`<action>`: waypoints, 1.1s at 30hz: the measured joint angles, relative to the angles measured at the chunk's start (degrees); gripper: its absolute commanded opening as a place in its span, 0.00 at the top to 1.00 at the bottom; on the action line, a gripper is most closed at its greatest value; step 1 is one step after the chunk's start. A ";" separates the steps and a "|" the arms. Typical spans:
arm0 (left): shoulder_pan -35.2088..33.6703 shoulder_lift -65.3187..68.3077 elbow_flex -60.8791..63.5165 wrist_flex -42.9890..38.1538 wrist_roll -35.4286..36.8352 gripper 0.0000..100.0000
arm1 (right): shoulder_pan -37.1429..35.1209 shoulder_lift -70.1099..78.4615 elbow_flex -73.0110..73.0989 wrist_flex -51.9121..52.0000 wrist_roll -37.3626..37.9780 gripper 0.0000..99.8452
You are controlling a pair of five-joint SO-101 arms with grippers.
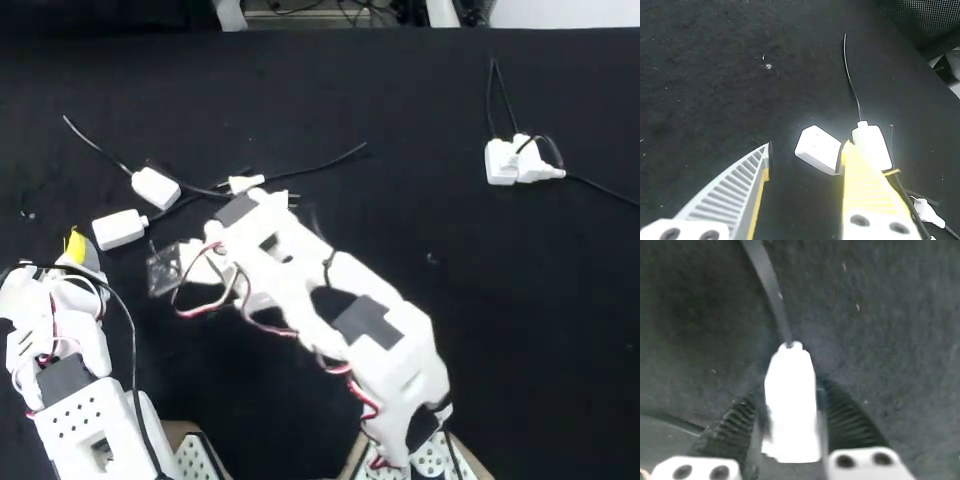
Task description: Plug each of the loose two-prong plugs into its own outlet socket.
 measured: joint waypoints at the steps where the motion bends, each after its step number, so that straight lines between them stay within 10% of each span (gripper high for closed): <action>1: 0.00 0.00 0.00 0.00 0.00 0.77 | 0.79 -0.09 -0.26 0.70 -1.76 0.99; 9: 0.00 0.00 0.00 0.00 0.00 0.77 | 9.32 -13.80 -0.44 7.30 -18.20 0.99; 22: 2.64 0.00 -0.09 0.00 0.00 0.77 | 48.00 -22.95 -0.53 -5.80 -26.99 0.99; 33: 3.08 0.00 -0.09 0.00 0.00 0.77 | 53.01 -7.47 -2.29 -21.01 -28.92 0.99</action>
